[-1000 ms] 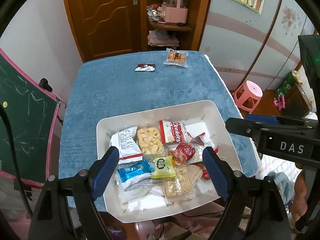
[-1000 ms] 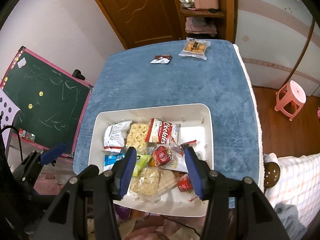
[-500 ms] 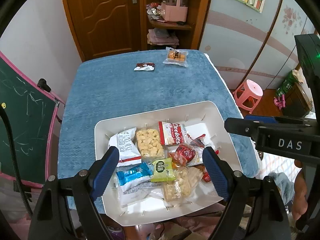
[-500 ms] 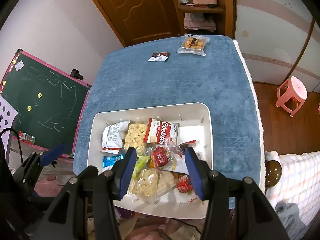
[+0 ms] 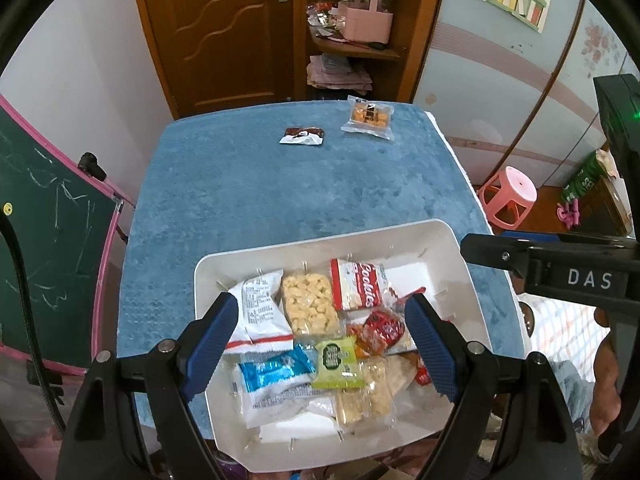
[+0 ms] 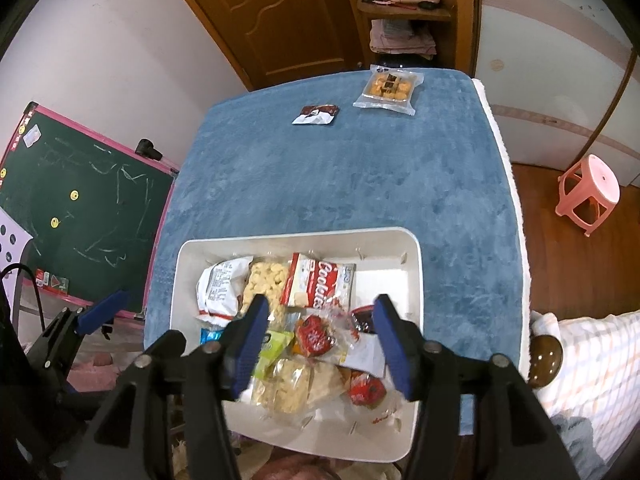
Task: Organize snacks
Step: 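Lift both open grippers out of the tray toward the remaining snacks, then grasp the brown-and-white wrapper with left gripper while right gripper grasps the orange-cookie bag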
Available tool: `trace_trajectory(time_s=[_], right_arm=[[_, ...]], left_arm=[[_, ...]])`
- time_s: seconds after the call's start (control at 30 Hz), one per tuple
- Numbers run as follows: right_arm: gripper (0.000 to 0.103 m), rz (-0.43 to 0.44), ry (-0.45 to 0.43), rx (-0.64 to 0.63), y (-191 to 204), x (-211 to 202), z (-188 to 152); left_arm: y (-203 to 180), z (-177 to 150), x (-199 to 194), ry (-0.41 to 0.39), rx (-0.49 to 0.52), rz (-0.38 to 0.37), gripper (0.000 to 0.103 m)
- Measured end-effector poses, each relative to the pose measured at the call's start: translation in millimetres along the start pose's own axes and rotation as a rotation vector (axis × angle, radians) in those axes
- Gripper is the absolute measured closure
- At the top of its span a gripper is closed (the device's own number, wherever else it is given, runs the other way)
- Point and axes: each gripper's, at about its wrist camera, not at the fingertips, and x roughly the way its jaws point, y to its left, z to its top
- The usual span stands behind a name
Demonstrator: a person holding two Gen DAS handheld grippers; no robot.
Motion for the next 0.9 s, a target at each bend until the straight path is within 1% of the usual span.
trace_trajectory(time_s=[0.03,0.23,0.43,0.5,0.53,0.57,0.6,0.7,0.8,0.83,0.9], right_arm=[[0.035,0.001,-0.002,-0.004,-1,0,4],[0.034,0.004,-0.020,-0.025,-8,2,37],[0.034,-0.016,-0.042,-0.066,-23,10,88],[0.032,-0.016,-0.047,-0.074,-32,15,112],[0.026,-0.011,-0.044,-0.073,-36,18,121],[0.019,-0.009,-0.039,-0.072,-41,21,133],[0.016,-0.011,-0.036,-0.068,-45,24,143],[0.016,-0.029,-0.061,-0.038,-63,34,179],[0.016,-0.037,-0.064,-0.016,-77,50,215],[0.015,-0.030,-0.064,-0.010,-82,57,228],[0.015,-0.036,-0.060,-0.003,-86,73,248]], left_arm=[[0,3,1,0.002,0.001,0.000,0.018],[-5,37,15,0.037,0.012,-0.029,0.018],[-16,81,37,0.059,0.086,0.004,0.018],[-18,101,46,0.070,0.093,0.000,0.018],[-17,113,52,0.077,0.089,-0.008,0.018],[-17,123,56,0.082,0.085,-0.013,0.018],[-16,135,61,0.087,0.079,-0.018,0.018],[-13,170,78,0.093,0.066,-0.026,0.018],[-9,205,100,0.090,0.049,0.003,0.018],[-4,221,114,0.093,0.032,0.010,0.018],[6,240,136,0.107,-0.013,0.013,0.018]])
